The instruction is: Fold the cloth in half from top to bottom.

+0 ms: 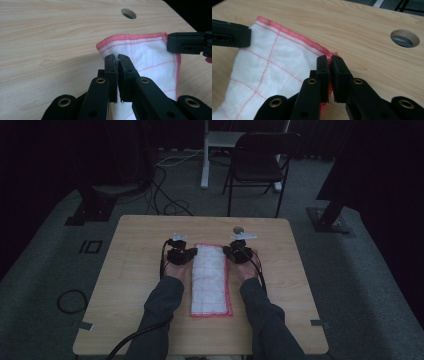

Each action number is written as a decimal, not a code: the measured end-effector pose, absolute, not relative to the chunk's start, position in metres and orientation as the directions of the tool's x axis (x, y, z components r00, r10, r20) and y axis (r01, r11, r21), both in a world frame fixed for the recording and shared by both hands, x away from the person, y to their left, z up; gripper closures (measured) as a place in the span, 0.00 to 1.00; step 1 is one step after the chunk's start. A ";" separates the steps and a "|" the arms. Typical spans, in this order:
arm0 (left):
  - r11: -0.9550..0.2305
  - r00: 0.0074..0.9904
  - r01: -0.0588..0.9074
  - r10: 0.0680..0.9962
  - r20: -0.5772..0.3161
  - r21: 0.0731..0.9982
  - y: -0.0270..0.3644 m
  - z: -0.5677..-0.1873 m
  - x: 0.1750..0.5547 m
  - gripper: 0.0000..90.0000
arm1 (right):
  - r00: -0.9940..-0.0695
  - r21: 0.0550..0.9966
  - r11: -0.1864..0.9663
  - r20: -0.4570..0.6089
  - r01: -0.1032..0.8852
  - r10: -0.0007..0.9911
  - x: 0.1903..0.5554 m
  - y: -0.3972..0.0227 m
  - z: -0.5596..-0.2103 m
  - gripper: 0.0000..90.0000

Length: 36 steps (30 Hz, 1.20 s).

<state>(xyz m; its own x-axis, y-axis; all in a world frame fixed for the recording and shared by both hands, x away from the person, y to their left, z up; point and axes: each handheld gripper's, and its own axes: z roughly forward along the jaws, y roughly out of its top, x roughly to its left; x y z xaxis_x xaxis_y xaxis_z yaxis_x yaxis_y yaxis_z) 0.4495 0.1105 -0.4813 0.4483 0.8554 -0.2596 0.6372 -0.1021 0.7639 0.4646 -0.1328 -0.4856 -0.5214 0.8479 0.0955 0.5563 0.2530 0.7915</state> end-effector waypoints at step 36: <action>-0.085 0.508 0.563 0.820 -0.263 0.822 0.126 -0.467 0.395 0.96 | -0.588 0.862 0.243 0.076 0.445 0.805 0.422 -0.138 -0.470 0.95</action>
<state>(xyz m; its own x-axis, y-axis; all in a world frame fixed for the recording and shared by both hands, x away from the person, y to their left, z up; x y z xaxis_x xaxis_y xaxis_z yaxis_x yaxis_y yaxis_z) 0.3951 0.1257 -0.4668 0.5079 0.8204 -0.2626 0.5631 -0.0855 0.8220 0.4216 -0.1382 -0.4698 -0.5877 0.8055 0.0760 0.4446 0.2431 0.8621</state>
